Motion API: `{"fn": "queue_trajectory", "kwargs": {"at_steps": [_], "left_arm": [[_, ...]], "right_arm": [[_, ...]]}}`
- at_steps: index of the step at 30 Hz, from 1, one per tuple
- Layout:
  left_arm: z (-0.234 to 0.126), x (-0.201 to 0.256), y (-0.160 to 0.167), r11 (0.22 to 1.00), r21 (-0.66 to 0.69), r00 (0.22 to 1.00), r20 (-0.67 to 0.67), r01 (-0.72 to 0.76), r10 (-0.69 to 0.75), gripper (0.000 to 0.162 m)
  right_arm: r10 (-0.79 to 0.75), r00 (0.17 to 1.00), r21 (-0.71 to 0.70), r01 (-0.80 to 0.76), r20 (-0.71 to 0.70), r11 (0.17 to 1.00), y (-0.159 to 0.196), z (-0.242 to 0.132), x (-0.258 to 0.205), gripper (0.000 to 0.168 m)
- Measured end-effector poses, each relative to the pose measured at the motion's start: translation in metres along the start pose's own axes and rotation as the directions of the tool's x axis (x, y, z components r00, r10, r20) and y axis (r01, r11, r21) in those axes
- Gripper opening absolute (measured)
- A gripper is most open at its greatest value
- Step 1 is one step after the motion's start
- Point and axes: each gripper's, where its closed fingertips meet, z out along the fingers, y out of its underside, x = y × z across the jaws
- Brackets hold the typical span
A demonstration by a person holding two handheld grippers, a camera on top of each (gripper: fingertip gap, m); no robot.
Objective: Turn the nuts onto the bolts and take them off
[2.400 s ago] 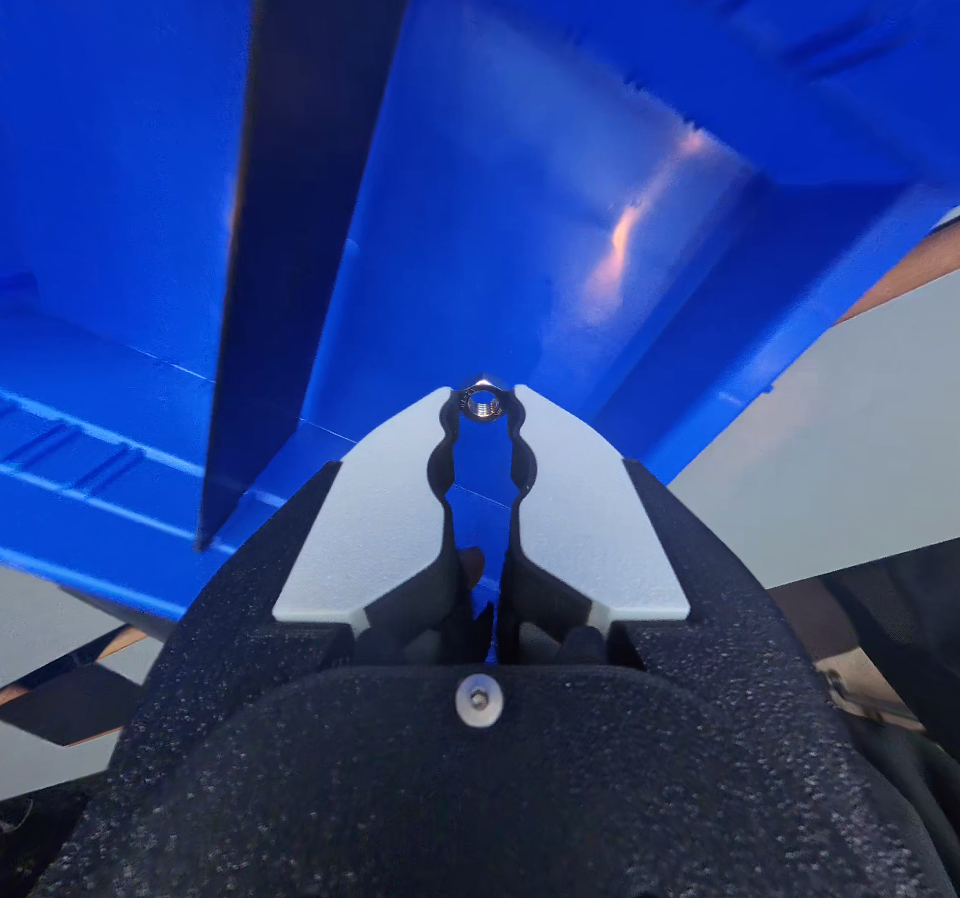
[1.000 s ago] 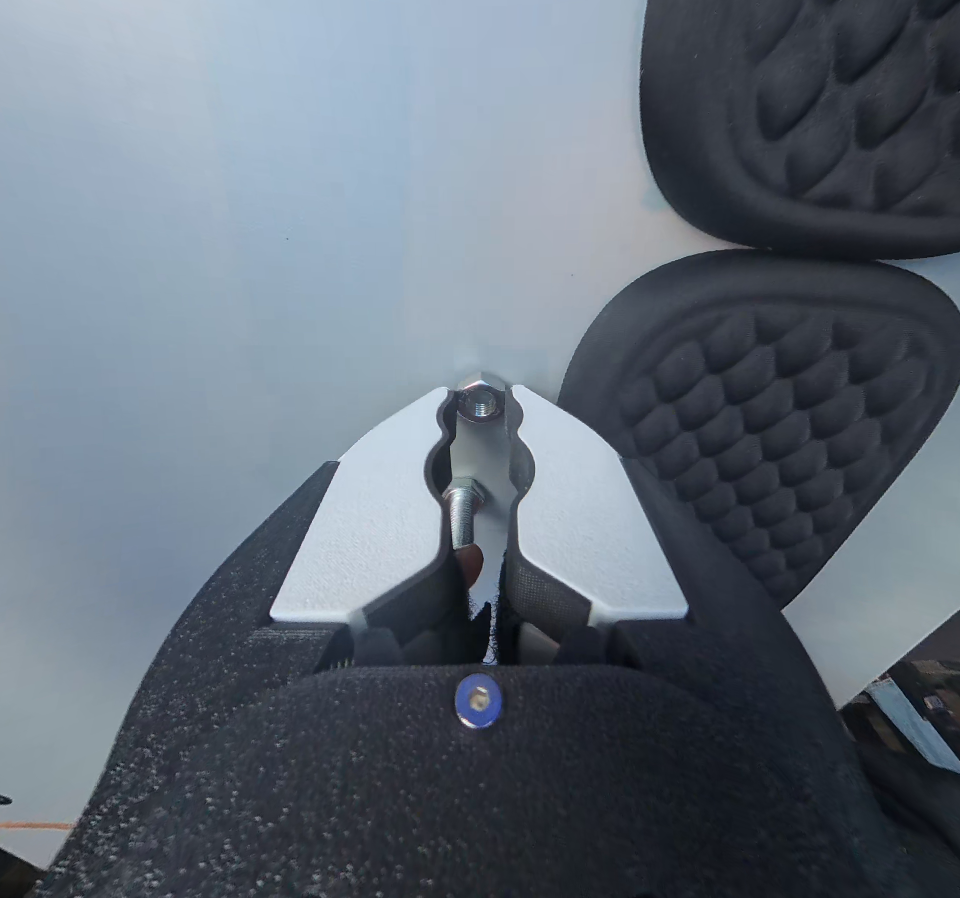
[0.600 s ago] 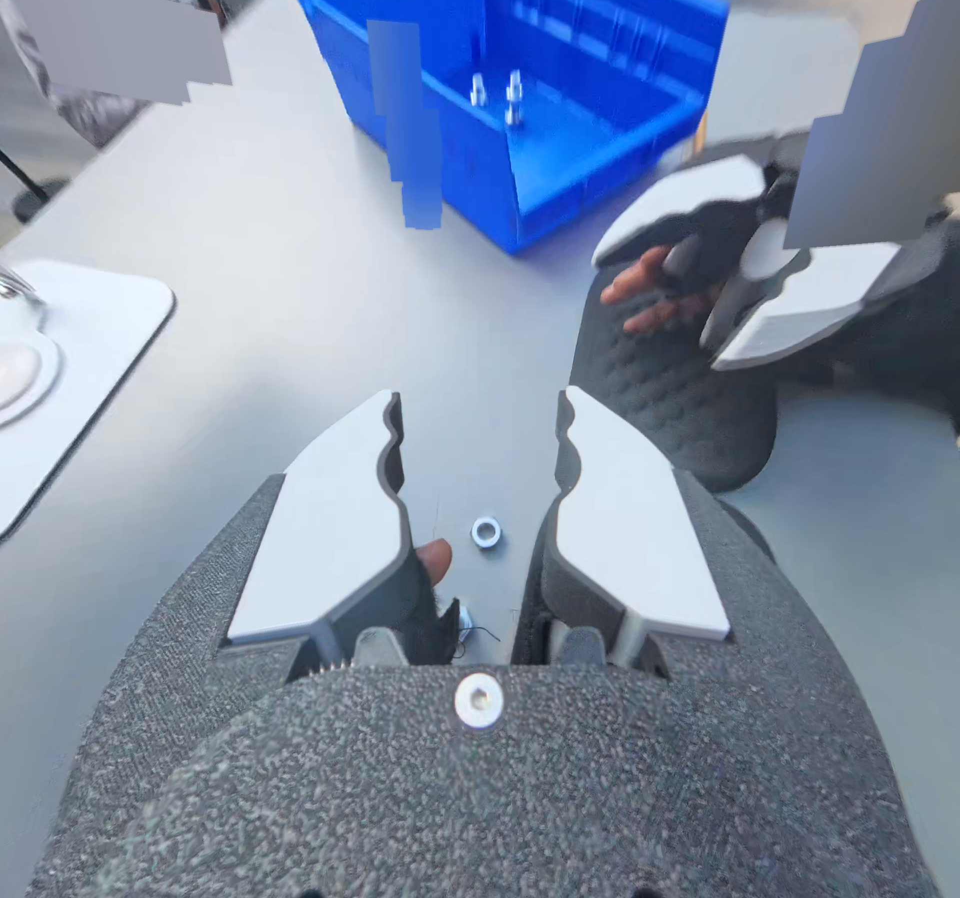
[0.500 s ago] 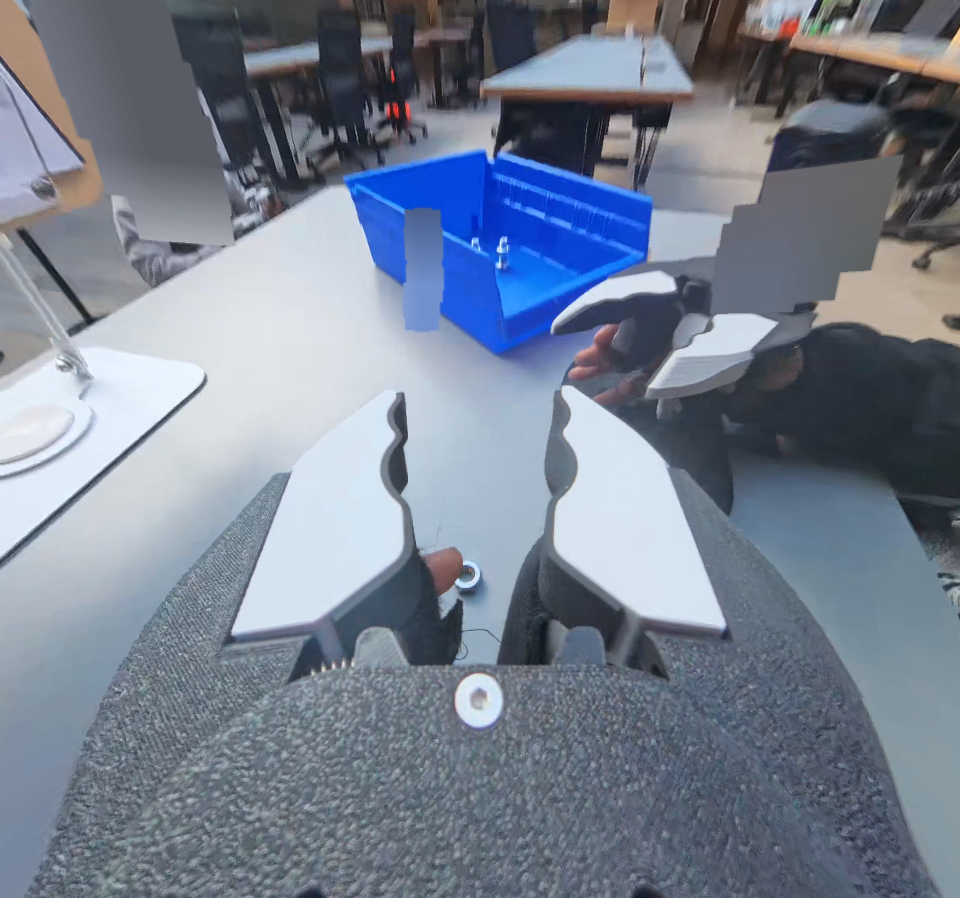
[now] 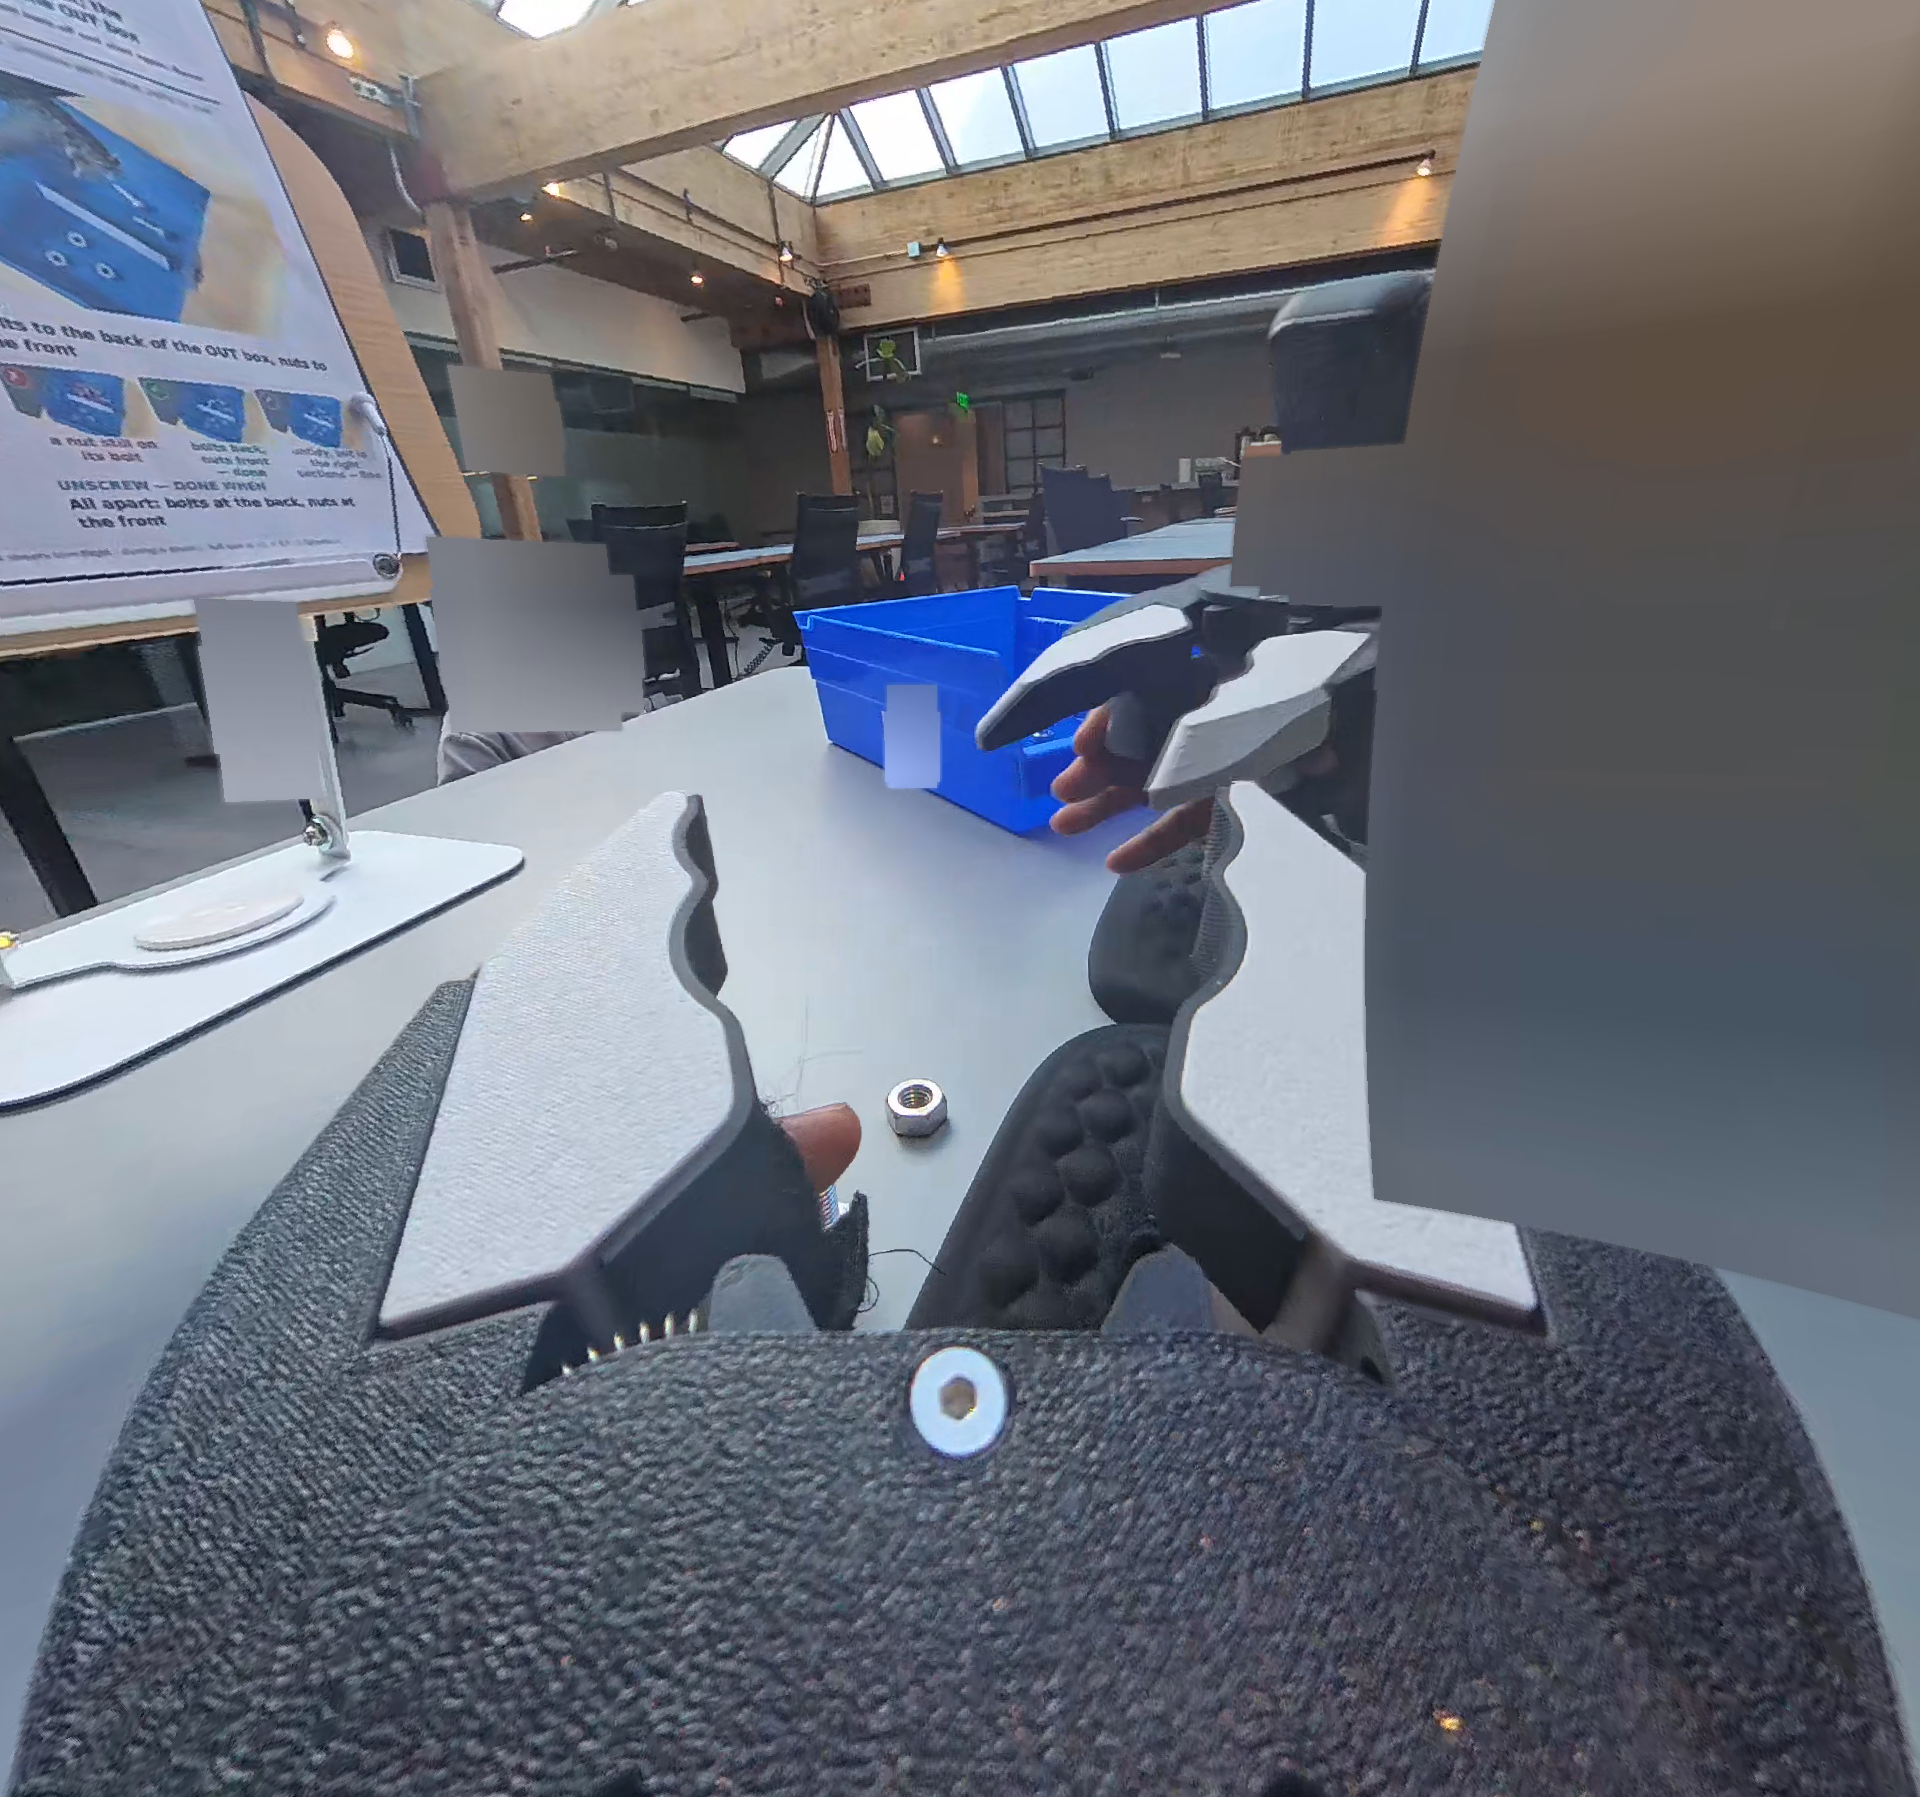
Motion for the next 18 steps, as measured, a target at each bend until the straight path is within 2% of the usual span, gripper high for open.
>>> {"fn": "queue_trajectory", "kwargs": {"at_steps": [2, 6, 10, 13, 15, 18], "left_arm": [[-0.001, 0.000, -0.001, 1.000, 0.003, 1.000, -0.004, 0.000, 0.000, 0.088], [0.002, 0.004, 0.002, 0.999, -0.020, 1.000, -0.013, -0.028, 0.027, 0.085], [0.002, 0.005, 0.003, 0.999, -0.027, 0.999, -0.017, -0.035, 0.035, 0.082], [0.002, 0.004, 0.004, 0.999, -0.035, 0.999, -0.017, -0.027, 0.027, 0.081], [0.002, 0.002, 0.006, 0.998, -0.049, 1.000, -0.006, -0.025, 0.025, 0.080], [0.002, -0.001, 0.007, 0.998, -0.063, 1.000, 0.011, -0.021, 0.021, 0.079]], "right_arm": [[-0.034, 0.997, -0.090, 0.040, 0.062, 0.995, 0.009, 0.023, 0.000, 0.054], [-0.034, 0.984, -0.256, 0.079, 0.176, 0.963, 0.036, 0.064, 0.000, 0.040], [-0.018, 0.972, -0.367, 0.105, 0.233, 0.924, 0.058, 0.087, -0.001, 0.039], [-0.043, 0.967, -0.392, 0.143, 0.252, 0.909, 0.064, 0.096, -0.003, 0.033], [-0.077, 0.963, -0.388, 0.176, 0.258, 0.904, 0.064, 0.098, -0.004, 0.010], [-0.155, 0.960, -0.384, 0.236, 0.232, 0.893, 0.057, 0.093, 0.003, 0.009]]}}
